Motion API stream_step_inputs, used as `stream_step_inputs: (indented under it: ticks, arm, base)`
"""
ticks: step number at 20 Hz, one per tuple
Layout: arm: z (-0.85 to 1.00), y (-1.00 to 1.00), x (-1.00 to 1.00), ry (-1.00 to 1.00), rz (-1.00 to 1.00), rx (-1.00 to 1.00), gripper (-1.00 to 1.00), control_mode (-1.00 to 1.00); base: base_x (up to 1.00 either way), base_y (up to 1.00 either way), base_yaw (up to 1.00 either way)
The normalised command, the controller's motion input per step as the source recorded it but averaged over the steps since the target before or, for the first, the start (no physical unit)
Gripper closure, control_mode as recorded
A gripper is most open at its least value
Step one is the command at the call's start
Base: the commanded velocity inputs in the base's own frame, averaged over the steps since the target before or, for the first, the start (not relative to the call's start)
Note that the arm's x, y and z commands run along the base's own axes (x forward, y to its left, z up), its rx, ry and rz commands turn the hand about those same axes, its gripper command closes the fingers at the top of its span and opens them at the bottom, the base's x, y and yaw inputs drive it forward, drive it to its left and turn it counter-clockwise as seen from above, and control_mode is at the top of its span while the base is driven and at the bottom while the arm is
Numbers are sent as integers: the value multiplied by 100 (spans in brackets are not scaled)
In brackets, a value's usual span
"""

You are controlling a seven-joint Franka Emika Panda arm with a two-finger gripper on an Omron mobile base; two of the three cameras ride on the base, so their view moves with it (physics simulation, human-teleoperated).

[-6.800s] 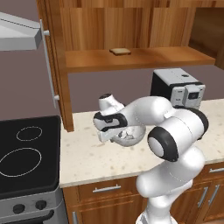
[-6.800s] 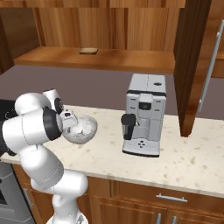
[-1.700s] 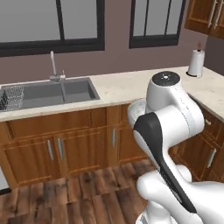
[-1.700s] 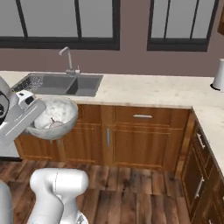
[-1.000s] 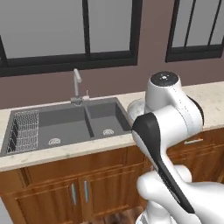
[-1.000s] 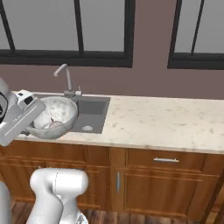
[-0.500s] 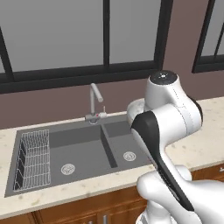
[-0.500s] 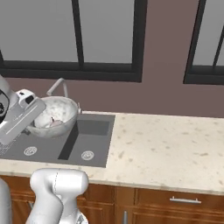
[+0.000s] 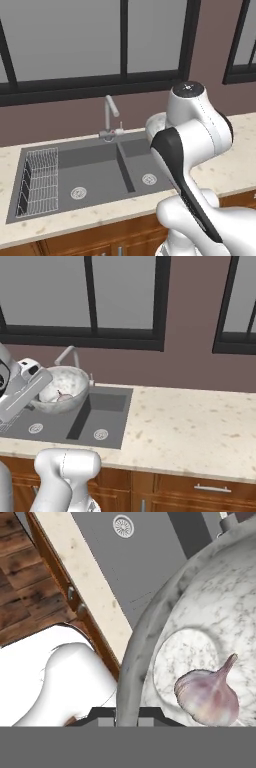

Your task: Pick the garlic from the cabinet and place it in the bowl. Then pick the bowl and place it in the sink. Then turn on the sink facuet.

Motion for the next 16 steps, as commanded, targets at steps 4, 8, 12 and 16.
stream_step_inputs:
  ticks: [4,8,12,16]
  arm:
    - [0,1,1,2,1,0,100,-100]
    - [-8,43,-6,6,4,4,100,-100]
    - [-33,99,6,11,-4,3,100,-100]
    - [-69,100,13,20,-7,0,100,-100]
  base:
    - [29,0,7]
    - [0,0,0]
    - [0,0,0]
    - [0,0,0]
